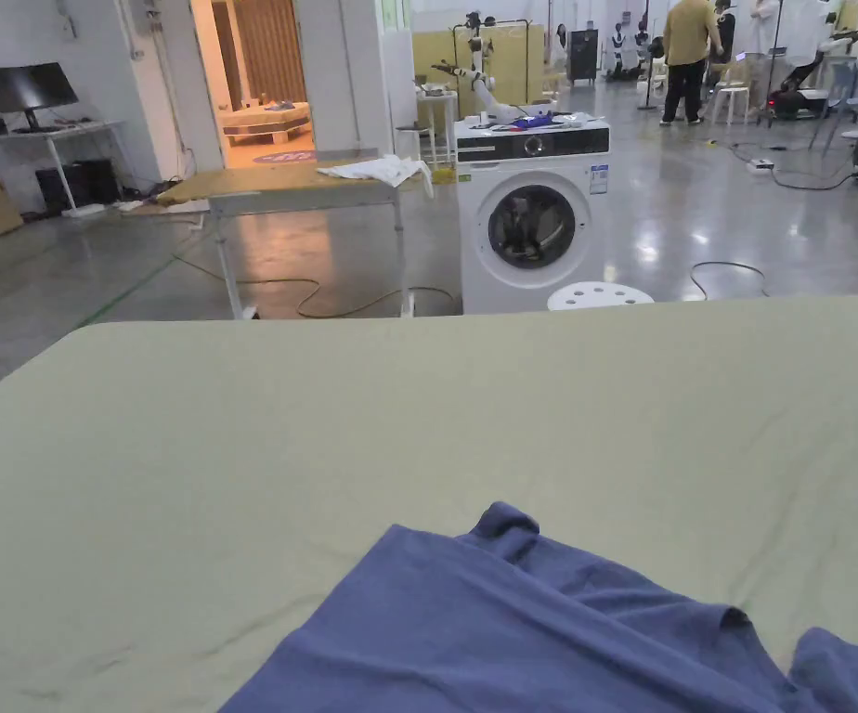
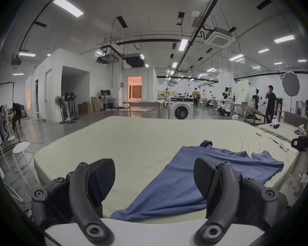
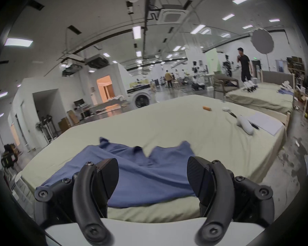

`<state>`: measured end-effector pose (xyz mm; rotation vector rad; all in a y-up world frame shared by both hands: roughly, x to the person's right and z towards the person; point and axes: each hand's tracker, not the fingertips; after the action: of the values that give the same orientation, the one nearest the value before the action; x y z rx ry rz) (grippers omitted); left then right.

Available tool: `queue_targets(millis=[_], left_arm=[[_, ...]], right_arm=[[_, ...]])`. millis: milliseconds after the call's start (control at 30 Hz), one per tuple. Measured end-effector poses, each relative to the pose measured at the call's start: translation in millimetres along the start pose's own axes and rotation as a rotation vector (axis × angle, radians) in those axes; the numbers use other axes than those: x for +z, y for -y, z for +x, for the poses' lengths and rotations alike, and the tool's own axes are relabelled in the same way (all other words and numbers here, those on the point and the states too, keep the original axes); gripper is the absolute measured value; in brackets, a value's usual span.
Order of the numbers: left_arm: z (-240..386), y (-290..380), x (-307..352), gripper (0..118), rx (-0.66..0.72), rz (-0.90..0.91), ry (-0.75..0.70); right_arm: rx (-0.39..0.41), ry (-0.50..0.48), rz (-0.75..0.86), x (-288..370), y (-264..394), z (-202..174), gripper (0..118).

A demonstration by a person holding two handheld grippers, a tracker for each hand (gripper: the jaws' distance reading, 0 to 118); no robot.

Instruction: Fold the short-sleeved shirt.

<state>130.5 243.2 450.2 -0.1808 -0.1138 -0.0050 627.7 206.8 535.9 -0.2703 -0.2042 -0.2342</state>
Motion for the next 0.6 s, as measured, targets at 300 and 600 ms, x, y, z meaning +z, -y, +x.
queue_targets(millis=[300, 600], left_arm=[[21, -9, 21, 11, 0.000, 0.053, 0.038], [29, -9, 6, 0, 0.012, 0.004, 0.125]], right_arm=[[0.075, -0.053, 0.000, 0, 7, -37, 3], [0.130, -0.049, -0.030, 4, 19, -20, 0]])
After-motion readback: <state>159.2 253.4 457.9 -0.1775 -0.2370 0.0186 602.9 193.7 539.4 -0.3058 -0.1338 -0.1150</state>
